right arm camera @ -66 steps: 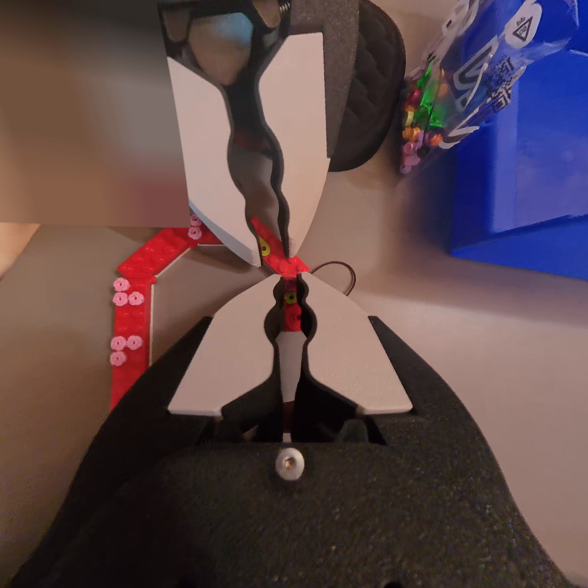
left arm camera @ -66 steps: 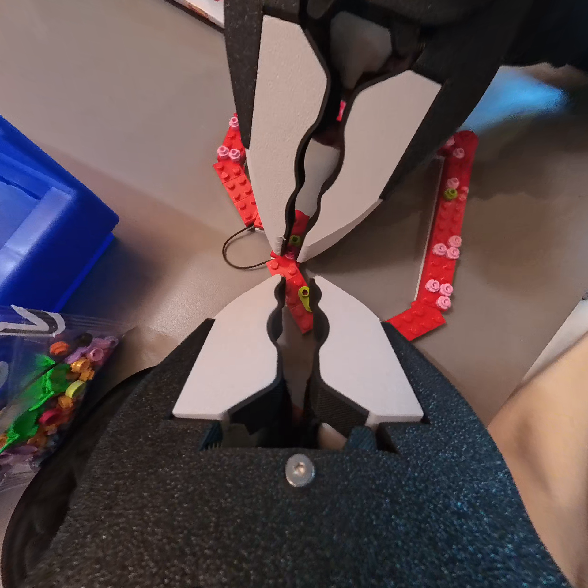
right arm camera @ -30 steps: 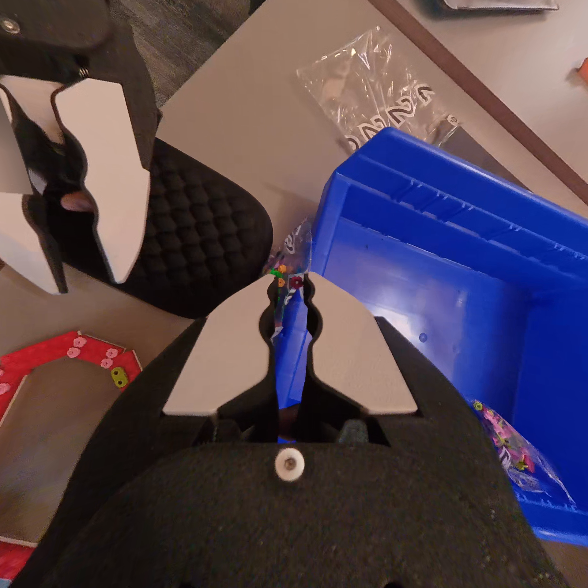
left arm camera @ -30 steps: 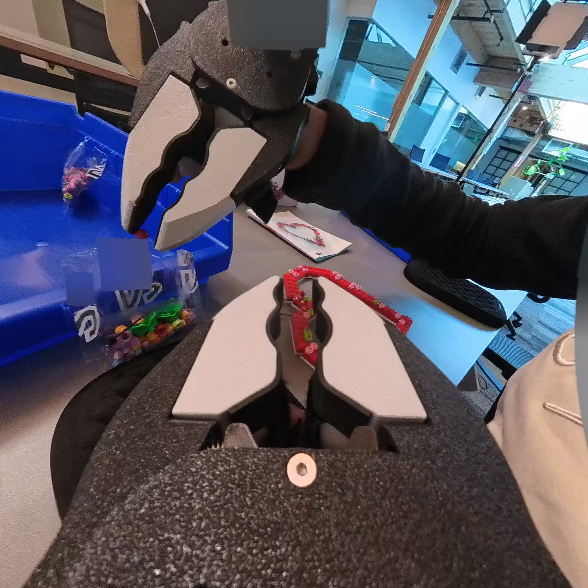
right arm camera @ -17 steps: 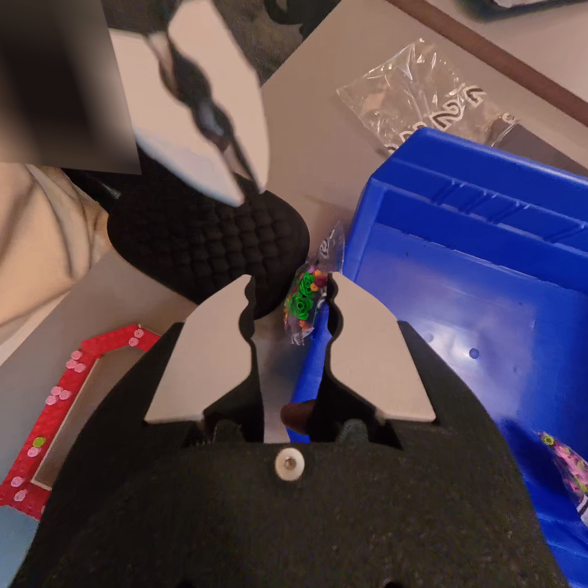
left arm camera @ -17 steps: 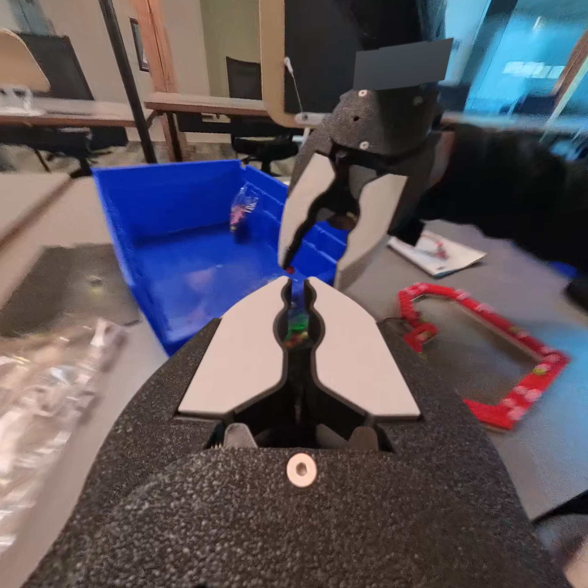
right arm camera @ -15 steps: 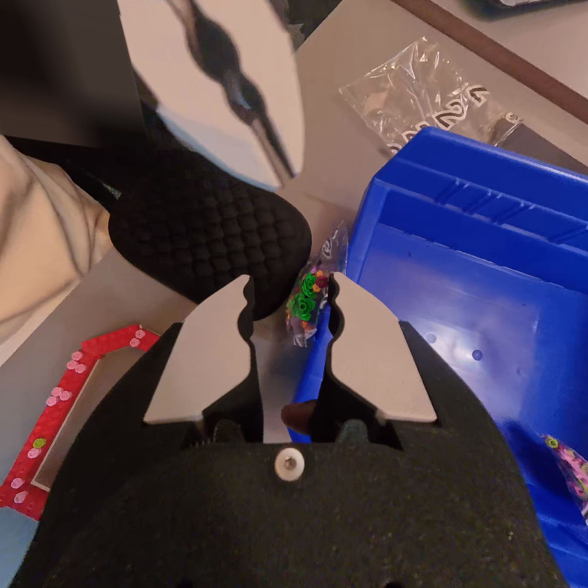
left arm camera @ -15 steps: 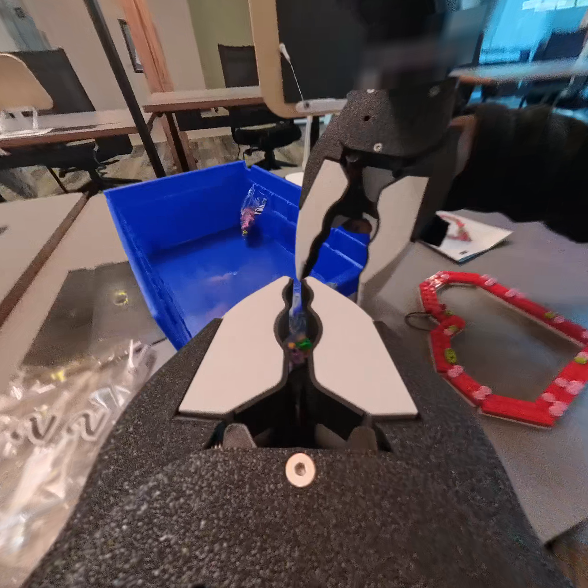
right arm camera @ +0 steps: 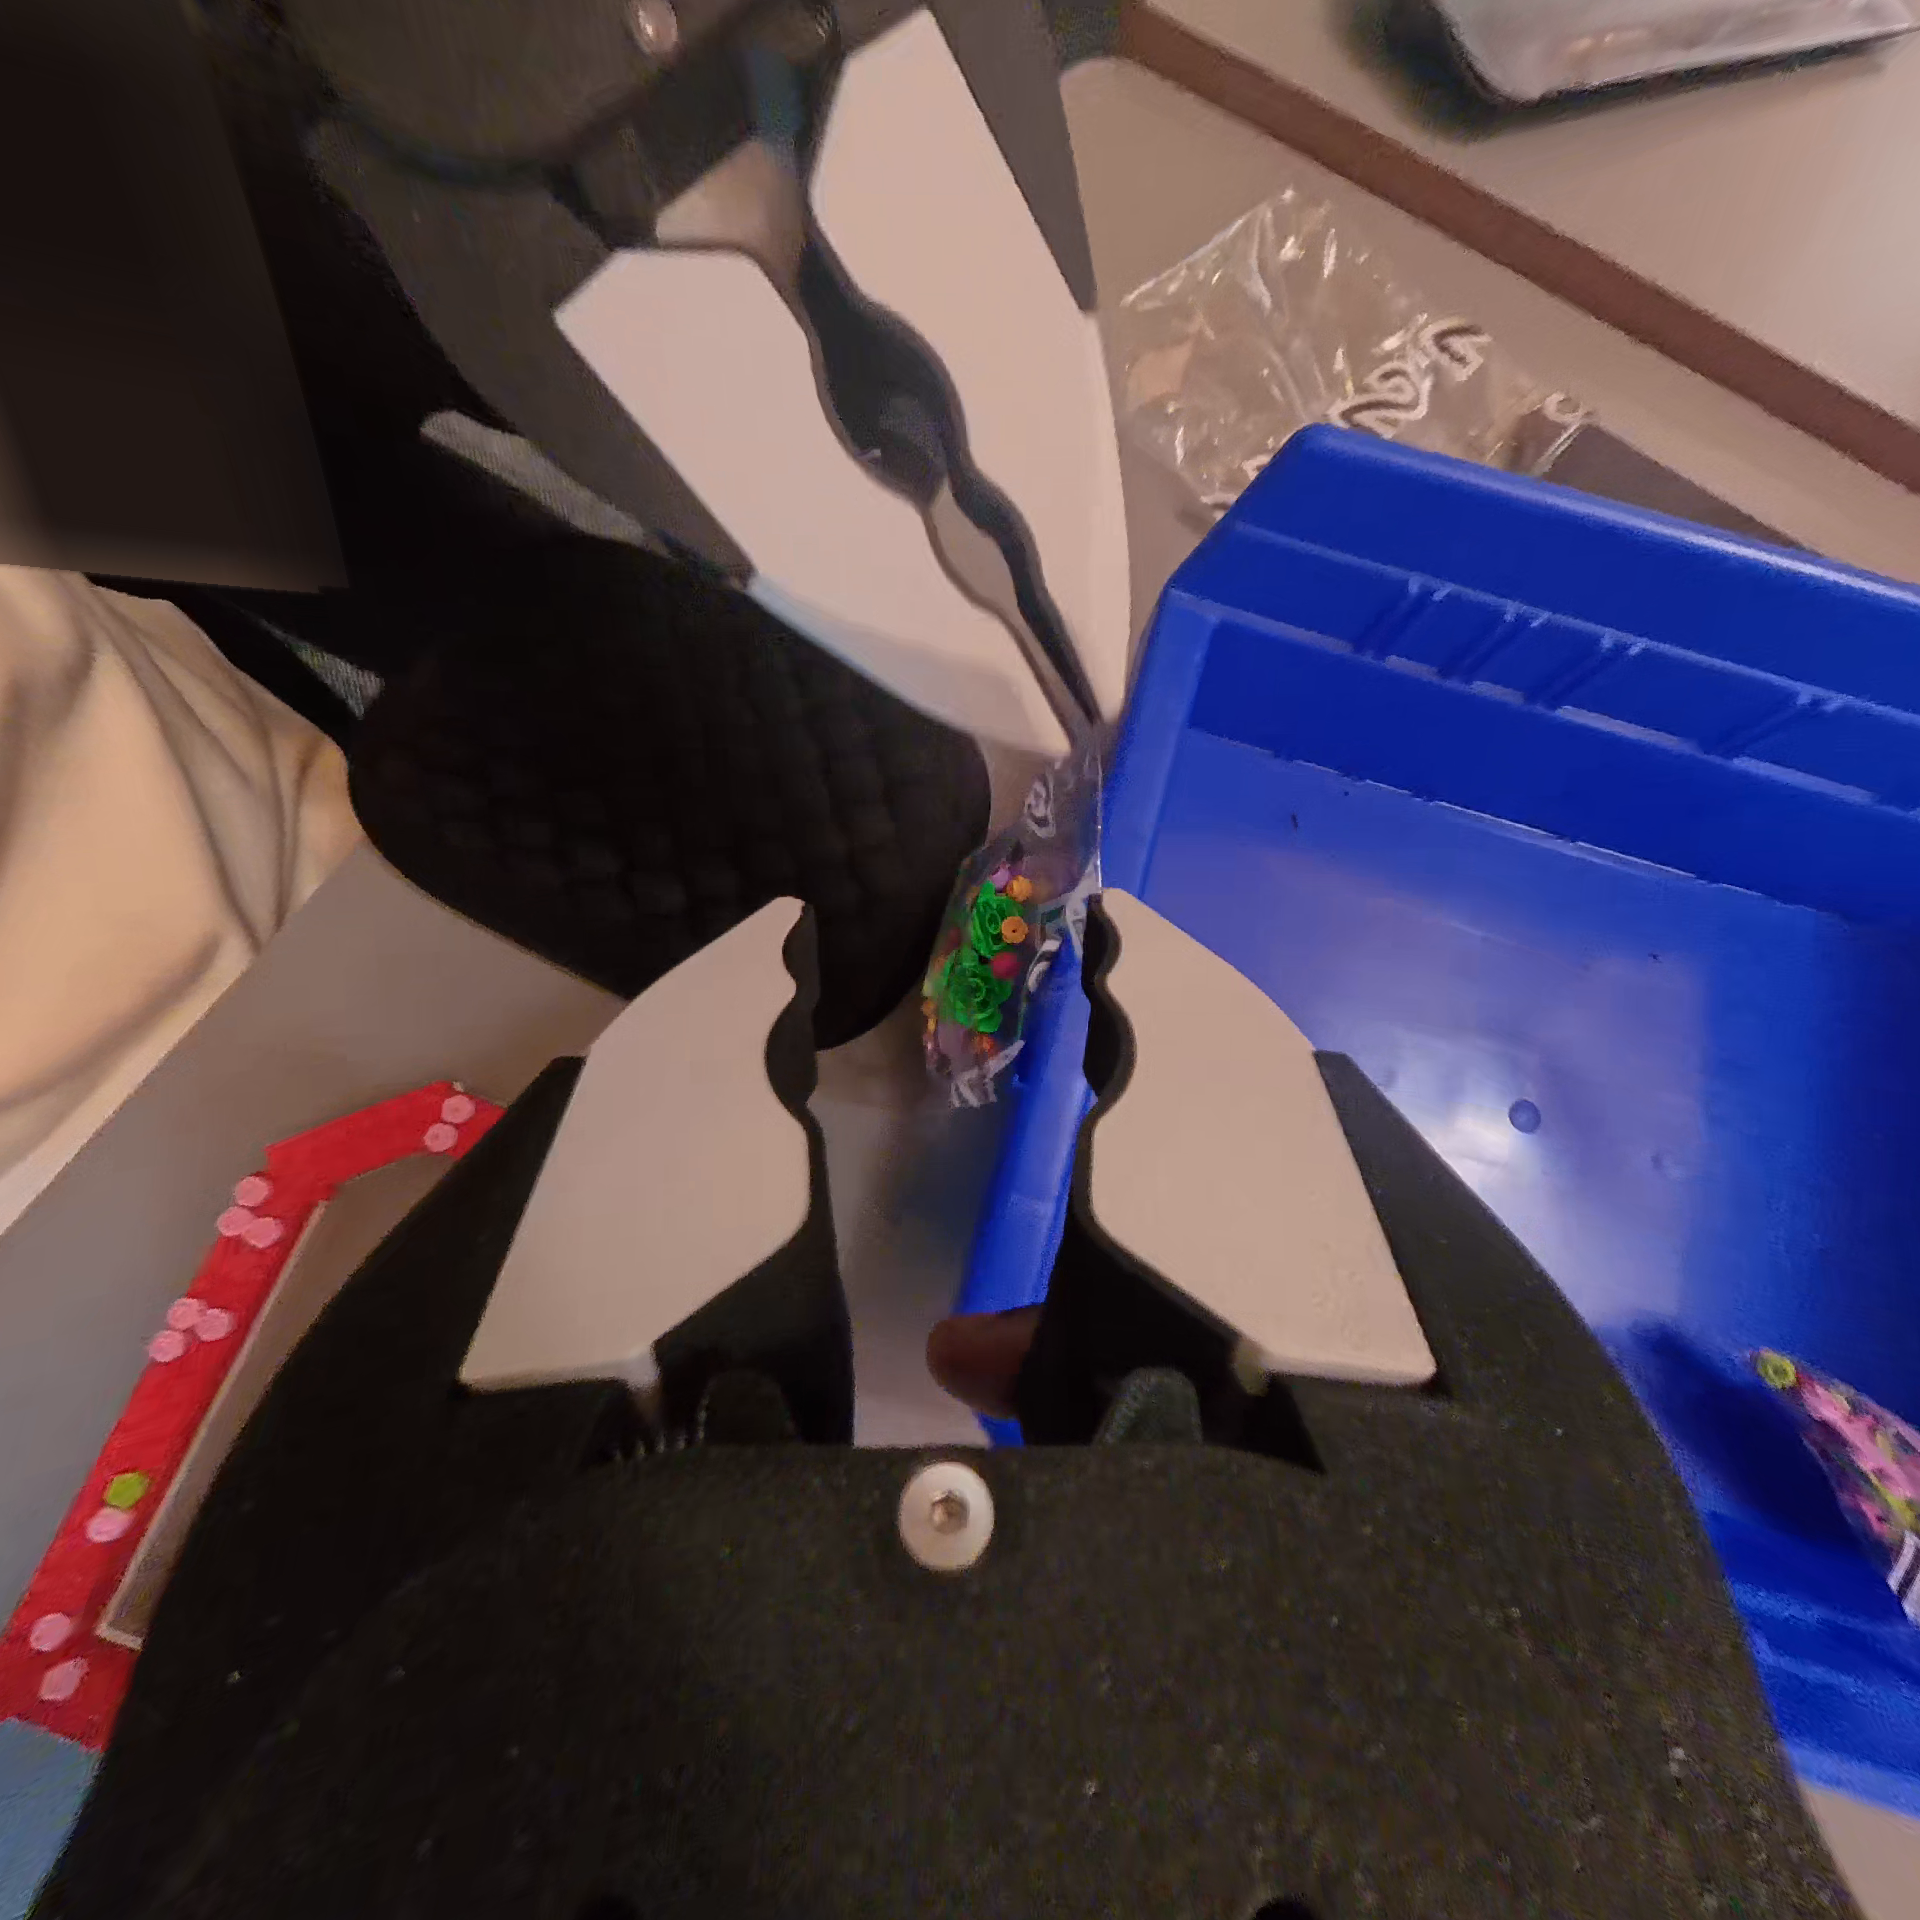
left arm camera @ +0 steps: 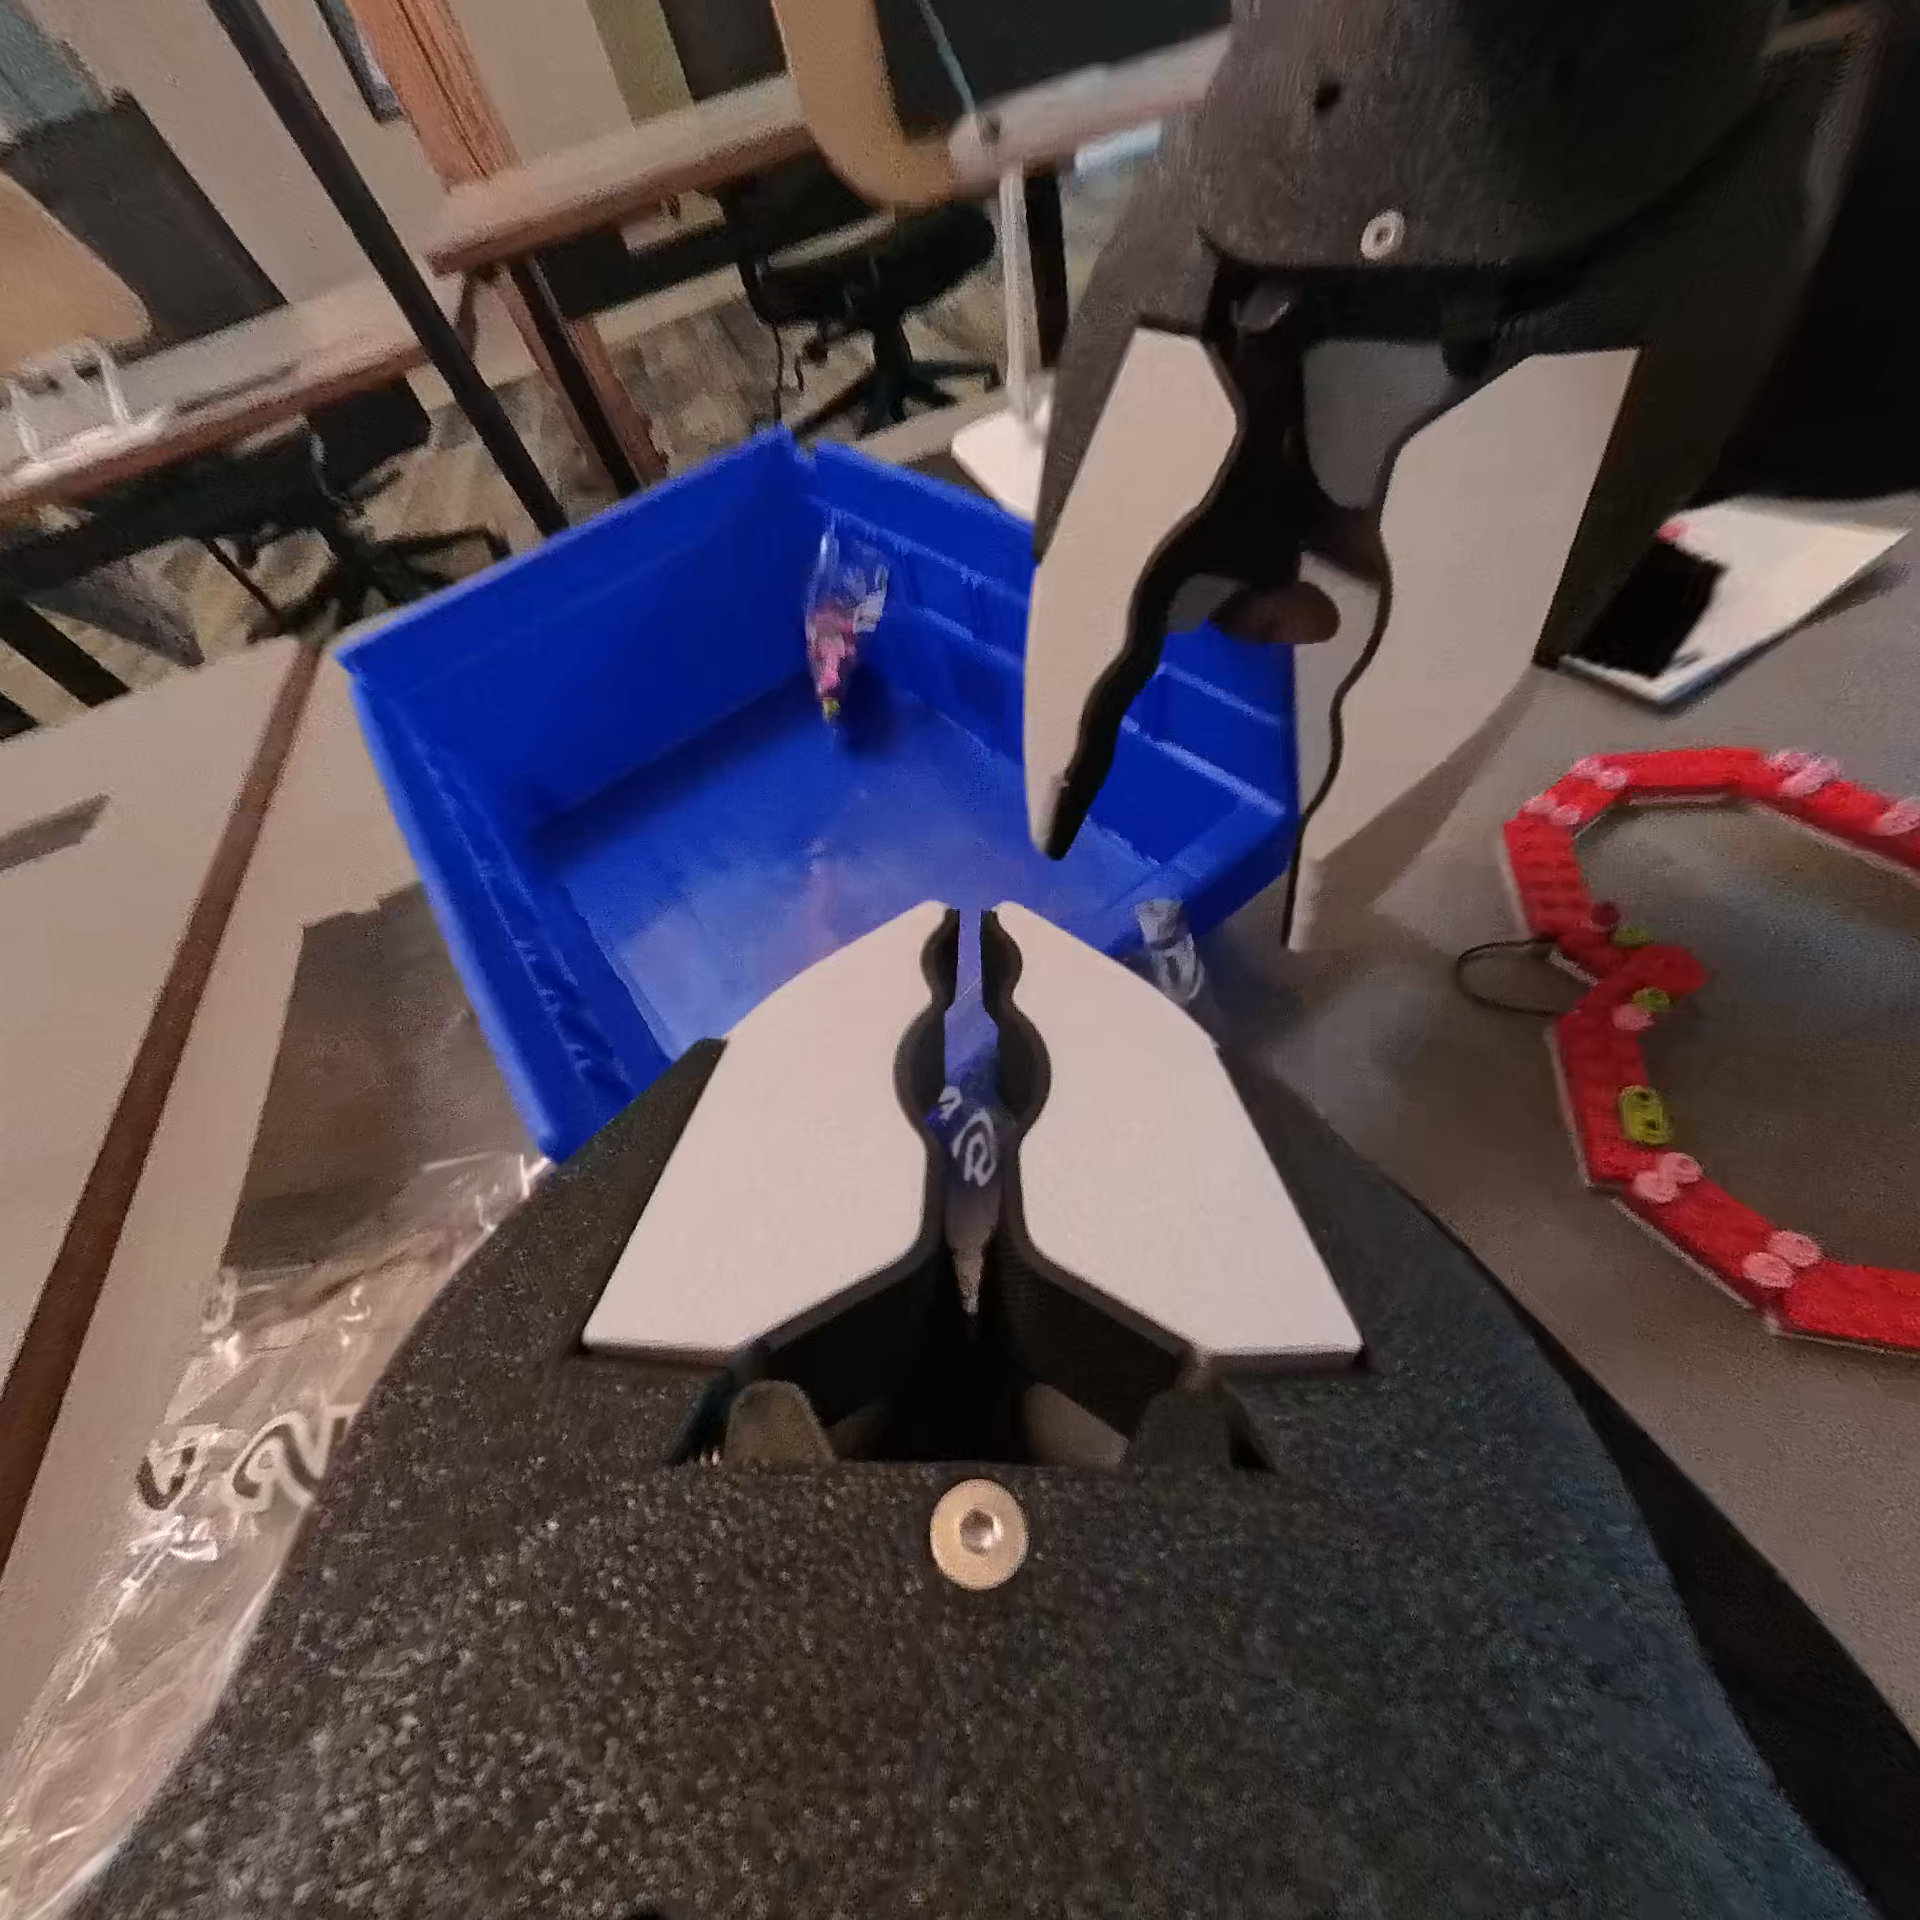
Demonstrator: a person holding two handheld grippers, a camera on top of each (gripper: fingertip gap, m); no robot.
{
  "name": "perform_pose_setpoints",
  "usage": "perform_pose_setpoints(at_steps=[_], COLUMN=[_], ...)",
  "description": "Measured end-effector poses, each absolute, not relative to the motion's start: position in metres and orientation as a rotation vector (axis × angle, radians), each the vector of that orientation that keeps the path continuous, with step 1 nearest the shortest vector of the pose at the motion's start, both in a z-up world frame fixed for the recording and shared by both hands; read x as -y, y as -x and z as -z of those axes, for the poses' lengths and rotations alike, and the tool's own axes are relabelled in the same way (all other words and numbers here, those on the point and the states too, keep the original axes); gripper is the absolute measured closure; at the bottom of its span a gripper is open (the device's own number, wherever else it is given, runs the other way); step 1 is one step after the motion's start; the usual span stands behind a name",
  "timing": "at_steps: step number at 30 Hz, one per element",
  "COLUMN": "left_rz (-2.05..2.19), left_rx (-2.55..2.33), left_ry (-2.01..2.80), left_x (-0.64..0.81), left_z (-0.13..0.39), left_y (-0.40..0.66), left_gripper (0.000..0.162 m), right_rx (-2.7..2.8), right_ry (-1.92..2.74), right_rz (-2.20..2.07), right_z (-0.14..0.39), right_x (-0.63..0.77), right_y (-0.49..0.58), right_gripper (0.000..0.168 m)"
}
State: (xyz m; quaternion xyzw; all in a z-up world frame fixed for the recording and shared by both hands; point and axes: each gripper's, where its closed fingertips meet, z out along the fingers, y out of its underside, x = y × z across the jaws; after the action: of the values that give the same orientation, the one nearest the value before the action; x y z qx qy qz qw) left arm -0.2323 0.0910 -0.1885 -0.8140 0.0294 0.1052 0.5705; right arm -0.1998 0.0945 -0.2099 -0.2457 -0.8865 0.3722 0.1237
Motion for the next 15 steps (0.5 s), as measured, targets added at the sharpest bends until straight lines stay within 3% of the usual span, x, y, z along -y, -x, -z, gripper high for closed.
perform_pose_setpoints(at_steps=[4,10,15], left_rz=[-0.050,0.186,0.238], left_rx=[-0.246,-0.454,-0.455], left_ry=[1.840,2.124,2.177], left_x=[-0.066,-0.066,-0.078], left_z=[0.176,0.255,0.272], left_y=[0.173,0.088,0.069], left_gripper=[0.158,0.157,0.156], right_rx=[2.593,2.733,2.687], right_ry=[0.692,0.729,0.583], right_rz=[-1.086,-0.902,-0.911], right_z=[0.207,0.282,0.290], right_x=[-0.100,-0.107,-0.091], right_y=[0.153,0.079,0.077], right_gripper=[0.131,0.141,0.150])
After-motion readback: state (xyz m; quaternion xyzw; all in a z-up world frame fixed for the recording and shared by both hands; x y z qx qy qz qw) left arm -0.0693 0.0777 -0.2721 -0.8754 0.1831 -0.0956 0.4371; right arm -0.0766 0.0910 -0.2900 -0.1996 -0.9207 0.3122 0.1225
